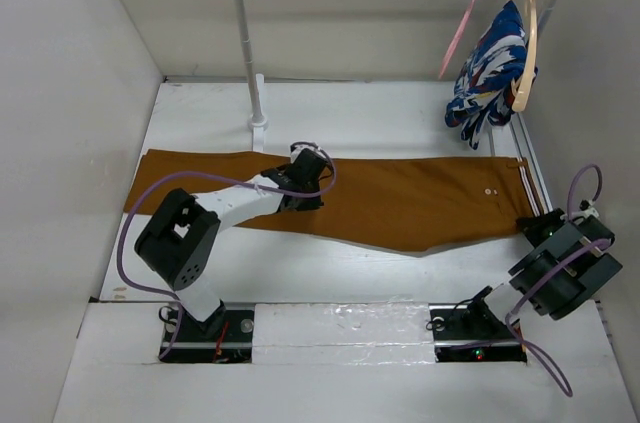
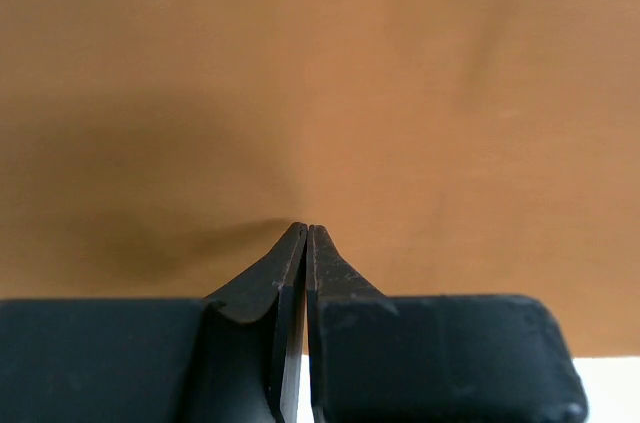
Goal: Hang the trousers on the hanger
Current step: Fold the trousers at the center of the board.
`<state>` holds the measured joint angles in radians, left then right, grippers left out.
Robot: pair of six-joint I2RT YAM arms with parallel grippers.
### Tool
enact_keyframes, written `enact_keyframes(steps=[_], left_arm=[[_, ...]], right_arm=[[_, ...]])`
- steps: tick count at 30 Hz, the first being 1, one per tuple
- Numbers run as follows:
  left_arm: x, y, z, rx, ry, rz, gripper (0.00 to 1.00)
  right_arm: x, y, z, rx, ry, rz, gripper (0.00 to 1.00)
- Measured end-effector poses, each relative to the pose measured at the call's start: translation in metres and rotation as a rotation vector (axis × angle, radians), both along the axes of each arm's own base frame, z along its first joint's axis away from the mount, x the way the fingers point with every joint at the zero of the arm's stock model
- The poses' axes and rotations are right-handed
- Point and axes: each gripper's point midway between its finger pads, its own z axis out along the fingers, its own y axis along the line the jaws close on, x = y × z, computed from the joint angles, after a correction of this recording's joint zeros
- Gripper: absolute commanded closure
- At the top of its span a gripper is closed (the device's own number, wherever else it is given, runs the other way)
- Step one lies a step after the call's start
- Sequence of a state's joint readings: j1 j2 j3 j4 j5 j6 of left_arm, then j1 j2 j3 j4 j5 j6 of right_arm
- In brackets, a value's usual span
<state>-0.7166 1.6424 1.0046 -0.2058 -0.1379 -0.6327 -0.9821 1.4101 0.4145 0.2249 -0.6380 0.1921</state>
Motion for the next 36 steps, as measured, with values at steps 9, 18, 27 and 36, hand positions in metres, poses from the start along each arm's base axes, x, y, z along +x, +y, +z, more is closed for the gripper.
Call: enact_keyframes(steps=[9,18,27,36], left_arm=[[-0.012,0.026,-0.018,0.055,0.018,0.033,1.0],[-0.032,0.021,-0.025,0.03,0.017,-0.011,1.0],[-0.063,-0.029,-0.031,-0.034,0.041,-0.142,1.0],[-0.088,-0.109,-0.027,-0.105,0.054,-0.315,1.0]], right_arm=[[0.015,0.073,0.113,-0.268,-0.151,0.221,1.0],[0.018,0.149,0.249,-0.436,-0.258,0.454,1.0],[-0.011,0.166,0.357,-0.593,-0.345,0.486,1.0],[-0.021,0.172,0.428,-0.727,-0.419,0.526,1.0]])
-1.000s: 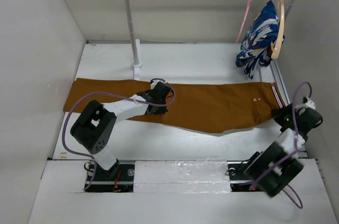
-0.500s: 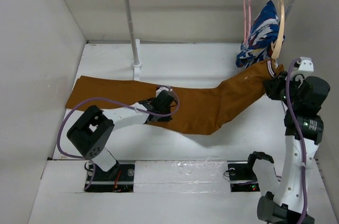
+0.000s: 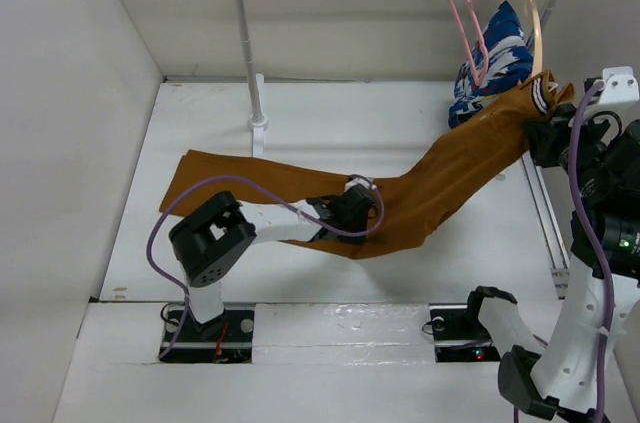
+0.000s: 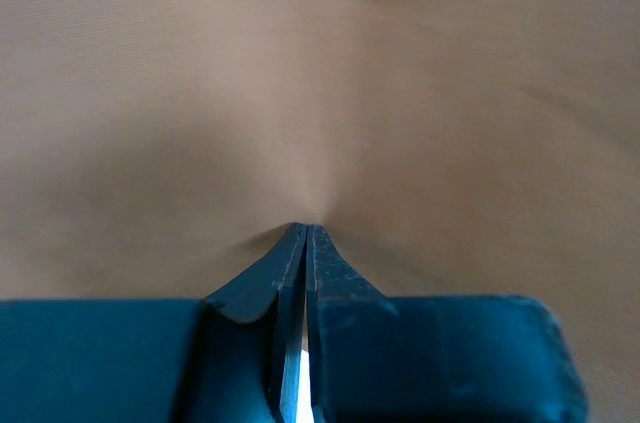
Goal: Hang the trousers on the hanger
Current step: Fold the trousers at the center of the board.
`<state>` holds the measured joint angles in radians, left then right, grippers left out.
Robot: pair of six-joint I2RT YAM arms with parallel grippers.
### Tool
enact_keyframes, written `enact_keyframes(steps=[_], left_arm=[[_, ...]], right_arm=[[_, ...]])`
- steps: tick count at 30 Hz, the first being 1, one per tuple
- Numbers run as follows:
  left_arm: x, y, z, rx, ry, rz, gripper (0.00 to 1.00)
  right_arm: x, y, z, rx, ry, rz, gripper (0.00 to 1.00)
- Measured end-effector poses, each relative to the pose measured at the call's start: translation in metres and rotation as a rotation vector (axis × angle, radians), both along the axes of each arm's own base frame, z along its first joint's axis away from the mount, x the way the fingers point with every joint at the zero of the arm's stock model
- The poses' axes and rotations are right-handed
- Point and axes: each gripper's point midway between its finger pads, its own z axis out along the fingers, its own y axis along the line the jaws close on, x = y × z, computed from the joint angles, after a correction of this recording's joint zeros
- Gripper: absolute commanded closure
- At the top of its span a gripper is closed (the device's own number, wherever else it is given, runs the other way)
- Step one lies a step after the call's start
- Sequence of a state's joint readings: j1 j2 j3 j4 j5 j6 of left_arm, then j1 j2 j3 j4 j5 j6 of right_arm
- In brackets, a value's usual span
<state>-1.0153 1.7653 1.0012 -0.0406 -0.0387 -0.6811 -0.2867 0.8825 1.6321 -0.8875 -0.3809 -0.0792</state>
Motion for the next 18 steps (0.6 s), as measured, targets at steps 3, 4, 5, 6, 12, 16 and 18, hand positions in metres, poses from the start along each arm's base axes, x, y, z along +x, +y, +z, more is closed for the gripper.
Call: enact_keyframes(steps=[3,4,5,6,12,16,18], left_arm=[[-0.019,-0.036,0.004,-0.026,0.009,-0.087,1.0],[-0.024,-0.048,0.006,-0.036,0.008,-0.112,1.0],[-0.03,-0.057,0.011,-0.049,0.005,-0.133,1.0],[-0.035,-0.063,0.015,-0.057,0.0,-0.148,1.0],[0.016,0.01,0.062,-0.081,-0.073,0.039,1.0],[0.115,0.142,0.148,-0.162,-0.263,0.442,1.0],[0.145,0.217,0.201,-0.196,-0.389,0.647,1.0]], right_arm=[[0.001,0.015,0.0,-0.004,0.002,0.077,1.0],[0.003,0.024,-0.001,-0.004,0.007,0.12,1.0],[0.004,0.034,-0.003,-0.001,0.014,0.165,1.0],[0.007,0.041,-0.005,0.001,0.021,0.201,1.0],[0.028,0.117,-0.026,0.021,0.075,0.444,1.0],[0.053,0.193,-0.035,-0.012,0.112,0.581,1.0],[0.069,0.231,-0.04,-0.026,0.132,0.637,1.0]])
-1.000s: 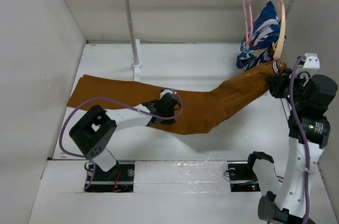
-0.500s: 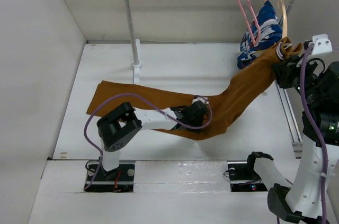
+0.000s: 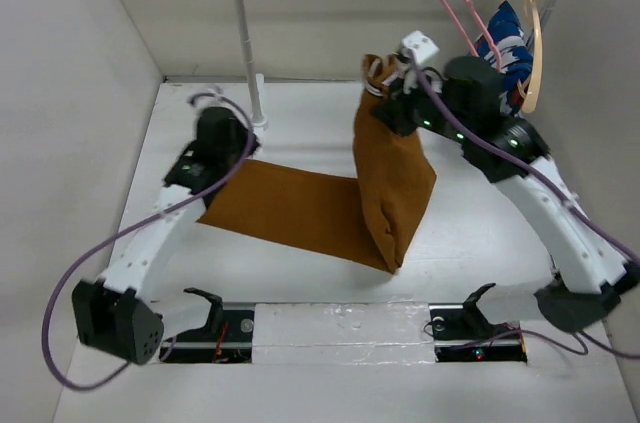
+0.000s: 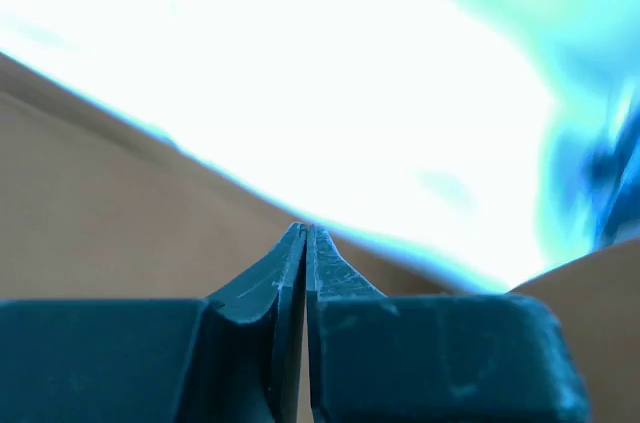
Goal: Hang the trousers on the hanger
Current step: Fold the trousers at the center of the board.
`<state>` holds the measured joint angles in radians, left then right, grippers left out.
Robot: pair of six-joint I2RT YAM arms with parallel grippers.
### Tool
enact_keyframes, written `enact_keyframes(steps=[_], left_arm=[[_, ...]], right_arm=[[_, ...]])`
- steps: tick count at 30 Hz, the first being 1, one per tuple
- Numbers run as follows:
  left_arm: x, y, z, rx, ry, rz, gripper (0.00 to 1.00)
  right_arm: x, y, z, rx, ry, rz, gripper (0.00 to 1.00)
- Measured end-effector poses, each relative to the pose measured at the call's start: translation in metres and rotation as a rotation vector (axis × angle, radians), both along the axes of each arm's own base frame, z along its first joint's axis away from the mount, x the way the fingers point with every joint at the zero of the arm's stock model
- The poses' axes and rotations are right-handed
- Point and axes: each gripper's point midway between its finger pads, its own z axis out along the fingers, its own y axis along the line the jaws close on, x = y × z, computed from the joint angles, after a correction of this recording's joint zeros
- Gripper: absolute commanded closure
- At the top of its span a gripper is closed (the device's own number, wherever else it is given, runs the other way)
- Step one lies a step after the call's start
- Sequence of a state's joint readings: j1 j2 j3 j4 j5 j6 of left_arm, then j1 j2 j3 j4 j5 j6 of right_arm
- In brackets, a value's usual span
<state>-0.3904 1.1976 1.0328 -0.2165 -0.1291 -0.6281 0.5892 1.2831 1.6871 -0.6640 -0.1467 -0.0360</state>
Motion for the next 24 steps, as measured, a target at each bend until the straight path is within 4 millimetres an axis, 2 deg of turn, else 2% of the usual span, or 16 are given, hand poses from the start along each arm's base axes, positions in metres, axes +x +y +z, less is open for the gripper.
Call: enact_keyframes(steps=[2,4,7,8,9,10,12,14,15,16,17,19,20,21,22,24], left_arm=[[0.009,0.052,0.048,-0.019,-0.102,0.138,1.0],[0.009,0.081,0.097,-0.034,-0.2,0.213,1.0],[0.001,0.093,0.16,-0.052,-0.325,0.247,1.0],[0.0,0.094,0.164,-0.054,-0.332,0.249,1.0],[-0.007,0.098,0.187,-0.06,-0.382,0.266,1.0],[-0.012,0.104,0.197,-0.056,-0.402,0.286,1.0],[-0.023,0.12,0.211,-0.037,-0.425,0.347,1.0],[-0.033,0.139,0.223,-0.009,-0.445,0.422,0.98],[-0.037,0.145,0.228,0.003,-0.454,0.452,0.96],[-0.041,0.152,0.232,0.015,-0.462,0.482,0.95],[-0.045,0.157,0.234,0.025,-0.465,0.507,0.95],[-0.047,0.164,0.233,0.045,-0.459,0.542,0.87],[-0.047,0.166,0.231,0.054,-0.455,0.554,0.83],[-0.046,0.167,0.228,0.061,-0.449,0.556,0.72],[-0.044,0.167,0.223,0.073,-0.439,0.552,0.67],[-0.033,0.163,0.2,0.085,-0.401,0.531,0.6]], right_arm=[[0.02,0.035,-0.003,-0.01,0.002,0.029,1.0],[0.043,0.074,-0.005,-0.017,0.005,0.058,1.0],[0.069,0.139,-0.013,-0.008,-0.001,0.119,1.0],[0.076,0.162,-0.014,0.004,-0.01,0.142,1.0],[0.081,0.184,-0.019,0.018,-0.017,0.166,1.0],[0.083,0.204,-0.026,0.031,-0.004,0.19,1.0],[0.084,0.252,-0.042,0.085,0.006,0.251,0.64],[0.076,0.295,-0.07,0.137,0.05,0.322,0.16],[0.071,0.315,-0.085,0.162,0.074,0.359,0.12],[0.071,0.315,-0.085,0.162,0.074,0.359,0.09],[0.059,0.346,-0.12,0.181,0.134,0.434,0.09],[0.045,0.368,-0.149,0.19,0.195,0.53,0.1],[0.04,0.371,-0.167,0.172,0.224,0.561,0.14],[0.035,0.367,-0.186,0.14,0.261,0.574,0.16],[0.033,0.357,-0.205,0.103,0.298,0.57,0.23],[0.027,0.321,-0.233,0.043,0.357,0.547,0.52]])
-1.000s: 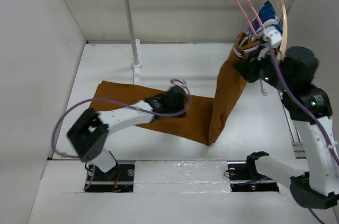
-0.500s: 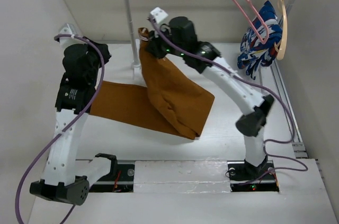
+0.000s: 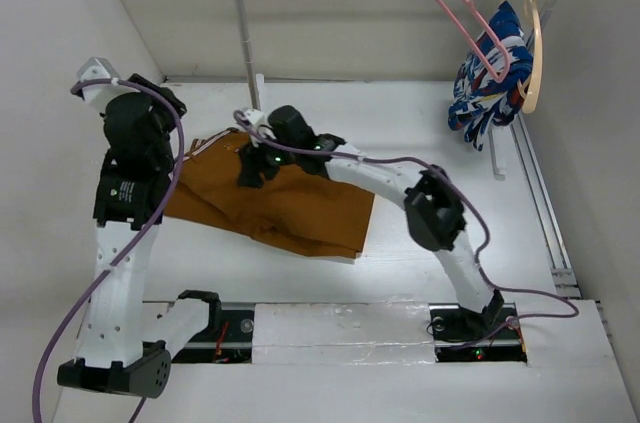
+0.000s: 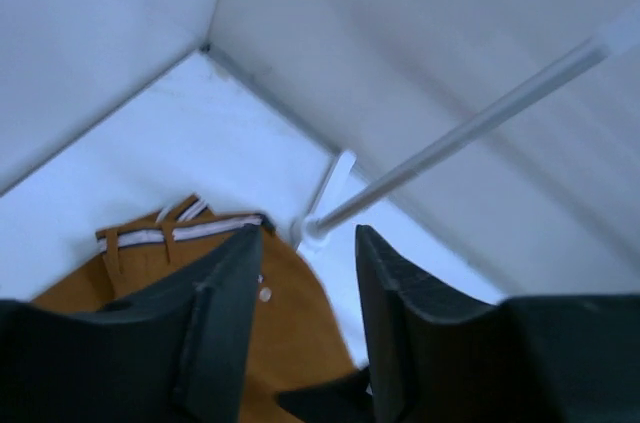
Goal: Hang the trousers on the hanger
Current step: Fold the trousers at the center of the board.
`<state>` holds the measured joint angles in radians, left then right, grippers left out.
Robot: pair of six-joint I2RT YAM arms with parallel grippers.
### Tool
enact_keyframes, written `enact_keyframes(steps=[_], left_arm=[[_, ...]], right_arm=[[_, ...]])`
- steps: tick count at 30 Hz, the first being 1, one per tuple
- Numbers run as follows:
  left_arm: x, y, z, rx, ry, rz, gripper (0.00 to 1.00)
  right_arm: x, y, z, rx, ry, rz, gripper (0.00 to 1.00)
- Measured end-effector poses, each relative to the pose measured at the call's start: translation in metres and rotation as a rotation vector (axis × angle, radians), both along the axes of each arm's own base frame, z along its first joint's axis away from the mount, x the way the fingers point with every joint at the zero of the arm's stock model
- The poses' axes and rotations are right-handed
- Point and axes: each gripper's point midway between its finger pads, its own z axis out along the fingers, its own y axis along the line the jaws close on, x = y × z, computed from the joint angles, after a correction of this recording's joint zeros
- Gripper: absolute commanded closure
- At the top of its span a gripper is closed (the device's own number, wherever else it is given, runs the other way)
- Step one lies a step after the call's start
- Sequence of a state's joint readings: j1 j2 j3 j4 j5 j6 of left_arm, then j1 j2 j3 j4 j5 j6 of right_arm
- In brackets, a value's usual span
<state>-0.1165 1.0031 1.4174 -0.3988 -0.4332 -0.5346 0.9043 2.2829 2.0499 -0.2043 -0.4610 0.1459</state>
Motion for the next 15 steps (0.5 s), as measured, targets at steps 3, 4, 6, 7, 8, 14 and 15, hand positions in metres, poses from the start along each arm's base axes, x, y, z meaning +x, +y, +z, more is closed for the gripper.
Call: enact_keyframes(steps=[3,4,6,7,8,14,15], left_arm=[[0.02,-0.012,-0.06,0.003,0.126,-0.057,0.59],[0.027,-0.017,-0.089,0.003,0.193,-0.078,0.59],[0.039,-0.023,-0.146,-0.002,0.341,-0.096,0.5],[0.044,-0.023,-0.177,-0.006,0.424,-0.089,0.47],[0.046,-0.022,-0.209,-0.015,0.506,-0.08,0.46],[0.001,0.039,-0.315,-0.182,0.761,0.097,0.29],[0.0,0.044,-0.317,-0.195,0.763,0.112,0.25]], right_arm=[[-0.004,-0.07,-0.008,-0.071,0.039,-0.046,1.0],[-0.004,-0.089,-0.003,-0.075,0.035,-0.065,1.0],[0.001,-0.125,0.016,-0.078,-0.018,-0.104,1.0],[0.001,-0.138,0.025,-0.076,-0.057,-0.115,1.0],[-0.003,-0.148,0.032,-0.08,-0.091,-0.12,0.98],[-0.062,-0.164,0.01,-0.168,-0.157,-0.02,0.46],[-0.071,-0.166,-0.003,-0.197,-0.148,0.002,0.43]])
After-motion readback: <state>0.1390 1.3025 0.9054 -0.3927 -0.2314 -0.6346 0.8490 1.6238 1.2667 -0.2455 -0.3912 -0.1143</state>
